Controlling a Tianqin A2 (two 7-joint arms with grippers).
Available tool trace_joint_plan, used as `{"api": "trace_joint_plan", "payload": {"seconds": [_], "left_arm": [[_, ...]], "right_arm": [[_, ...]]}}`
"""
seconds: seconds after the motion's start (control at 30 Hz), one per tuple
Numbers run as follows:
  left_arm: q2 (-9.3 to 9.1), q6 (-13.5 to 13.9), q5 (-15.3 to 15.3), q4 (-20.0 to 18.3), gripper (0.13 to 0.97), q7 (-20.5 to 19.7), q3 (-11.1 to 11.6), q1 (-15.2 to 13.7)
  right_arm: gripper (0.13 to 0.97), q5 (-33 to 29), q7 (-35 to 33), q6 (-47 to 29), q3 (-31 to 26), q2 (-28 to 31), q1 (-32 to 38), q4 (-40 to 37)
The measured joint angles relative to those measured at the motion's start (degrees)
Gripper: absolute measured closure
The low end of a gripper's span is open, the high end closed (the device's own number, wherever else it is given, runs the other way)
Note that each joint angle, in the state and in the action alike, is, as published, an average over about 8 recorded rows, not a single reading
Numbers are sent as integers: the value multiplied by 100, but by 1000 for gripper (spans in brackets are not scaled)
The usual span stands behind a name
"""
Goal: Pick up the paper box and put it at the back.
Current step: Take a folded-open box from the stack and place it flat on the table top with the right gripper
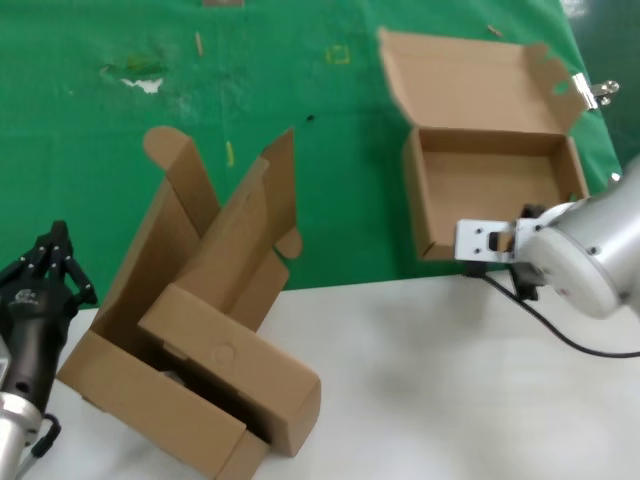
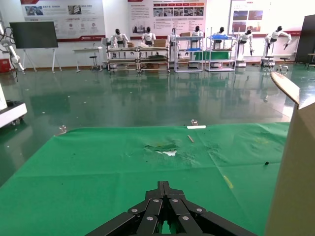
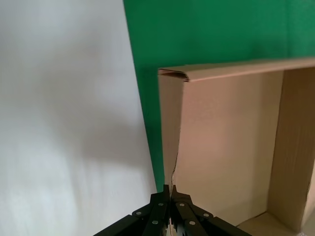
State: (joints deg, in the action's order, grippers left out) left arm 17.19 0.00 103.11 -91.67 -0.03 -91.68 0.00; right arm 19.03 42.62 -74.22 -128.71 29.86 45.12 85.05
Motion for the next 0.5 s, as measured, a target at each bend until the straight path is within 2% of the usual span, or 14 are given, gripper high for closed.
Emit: {"api": "trace_joint_plan", "payload": {"seconds": [0.23,0.5], "left_arm": [[0,0,0,0,957,0,0,0],[0,0,0,0,957,0,0,0]], "right_arm": [[958,-362,-216,-42,-8,-622,102,-609],[958,-684,-288,71,113,-1027,142,-1000]]}}
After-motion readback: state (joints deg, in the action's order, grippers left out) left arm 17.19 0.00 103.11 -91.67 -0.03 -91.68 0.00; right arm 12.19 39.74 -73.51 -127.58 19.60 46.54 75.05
